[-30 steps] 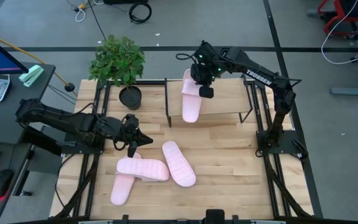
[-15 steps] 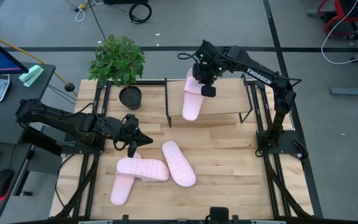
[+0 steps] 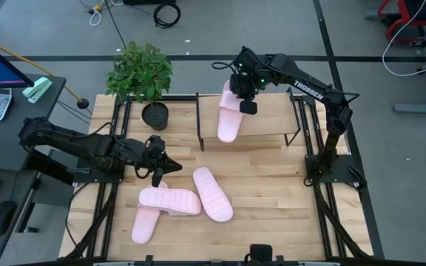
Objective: Pick and place slides into the shelf
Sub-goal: Put the right pink slide on the shelf
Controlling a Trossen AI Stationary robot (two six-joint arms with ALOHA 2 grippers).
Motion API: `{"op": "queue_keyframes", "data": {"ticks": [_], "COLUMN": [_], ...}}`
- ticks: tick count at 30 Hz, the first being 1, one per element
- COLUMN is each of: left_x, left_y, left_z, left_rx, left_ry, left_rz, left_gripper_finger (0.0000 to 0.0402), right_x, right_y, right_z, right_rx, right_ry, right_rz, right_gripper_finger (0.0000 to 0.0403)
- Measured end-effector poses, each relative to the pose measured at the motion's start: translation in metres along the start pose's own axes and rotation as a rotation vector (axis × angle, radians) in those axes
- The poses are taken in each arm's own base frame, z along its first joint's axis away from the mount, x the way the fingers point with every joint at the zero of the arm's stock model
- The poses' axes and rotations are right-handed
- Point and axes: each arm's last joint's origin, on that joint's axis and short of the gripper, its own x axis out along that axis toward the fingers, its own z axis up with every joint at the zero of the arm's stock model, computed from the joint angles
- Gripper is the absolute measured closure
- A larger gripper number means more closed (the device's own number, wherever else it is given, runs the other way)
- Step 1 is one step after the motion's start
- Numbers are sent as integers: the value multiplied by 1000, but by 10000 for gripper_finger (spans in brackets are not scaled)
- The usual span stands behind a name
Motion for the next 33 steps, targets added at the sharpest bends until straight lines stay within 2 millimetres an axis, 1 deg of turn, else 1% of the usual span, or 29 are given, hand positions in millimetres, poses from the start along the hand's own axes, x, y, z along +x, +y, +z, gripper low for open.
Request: {"op": "queue_keyframes", "data": {"ticks": [10,13,19,24,28,33], "left_x": [0,0,0,0,0,0], "left_y": [0,0,0,0,0,-2], "left_z": [0,0,0,0,0,-2], "left_rx": [0,0,0,0,1,5], "left_ry": [0,0,0,0,2,7], "left_rz": [0,0,0,0,-2,-9], "left_gripper_finger": [377,372,369,376,377,368], "right_x": [0,9,35,48,49,46], "right_y": [-1,-2,-1,0,-1,-2], "right_z": [1,1,-7,-12,-11,-8], "right_rx": [1,1,5,4,5,6], "right_ry": [-15,-22,27,46,36,26], "right_rz": [-11,-19,-33,-50,-68,-87], "right_gripper_finger": [366,364,364,363,363,358]}}
